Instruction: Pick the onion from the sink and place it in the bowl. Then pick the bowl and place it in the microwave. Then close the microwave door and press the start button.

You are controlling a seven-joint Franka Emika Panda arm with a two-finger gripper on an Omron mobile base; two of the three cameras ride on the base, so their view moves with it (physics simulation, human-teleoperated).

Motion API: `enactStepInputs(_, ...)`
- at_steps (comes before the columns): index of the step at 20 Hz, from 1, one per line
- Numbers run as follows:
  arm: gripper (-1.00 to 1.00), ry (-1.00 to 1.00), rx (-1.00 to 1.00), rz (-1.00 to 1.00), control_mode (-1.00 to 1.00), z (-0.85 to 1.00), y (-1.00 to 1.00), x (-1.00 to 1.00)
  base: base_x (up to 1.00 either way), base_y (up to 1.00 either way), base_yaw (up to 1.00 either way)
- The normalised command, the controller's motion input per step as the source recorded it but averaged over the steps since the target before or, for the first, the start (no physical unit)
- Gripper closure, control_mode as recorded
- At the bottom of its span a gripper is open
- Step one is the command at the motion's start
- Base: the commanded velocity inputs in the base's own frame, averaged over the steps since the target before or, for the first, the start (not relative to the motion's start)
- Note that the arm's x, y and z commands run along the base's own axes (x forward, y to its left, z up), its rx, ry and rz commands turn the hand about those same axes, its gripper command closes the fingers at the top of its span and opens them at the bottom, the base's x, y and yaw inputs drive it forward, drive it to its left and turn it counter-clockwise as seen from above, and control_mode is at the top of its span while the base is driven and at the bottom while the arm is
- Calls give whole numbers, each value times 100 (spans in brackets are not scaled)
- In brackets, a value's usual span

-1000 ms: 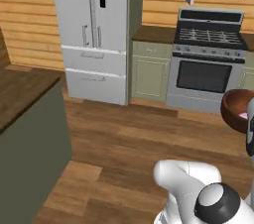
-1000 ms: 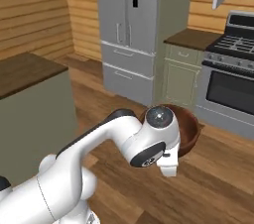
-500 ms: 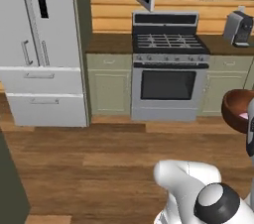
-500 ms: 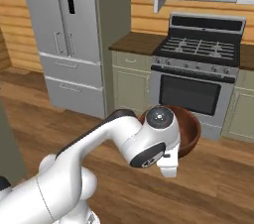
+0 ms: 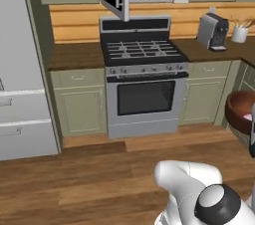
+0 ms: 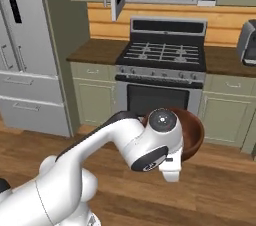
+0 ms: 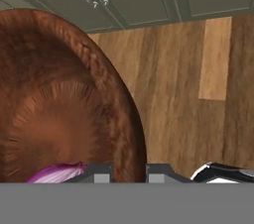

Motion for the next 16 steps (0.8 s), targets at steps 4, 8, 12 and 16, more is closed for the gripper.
enactStepInputs(4, 100, 0, 0, 0, 100, 0, 0, 0, 69, 10, -6)
enactStepInputs(8, 100, 0, 0, 0, 100, 0, 0, 0, 86, 3, 6)
enactStepInputs(12, 100, 0, 0, 0, 100, 0, 0, 0, 82, 18, 4)
enactStepInputs(16, 100, 0, 0, 0, 100, 0, 0, 0, 72, 33, 9)
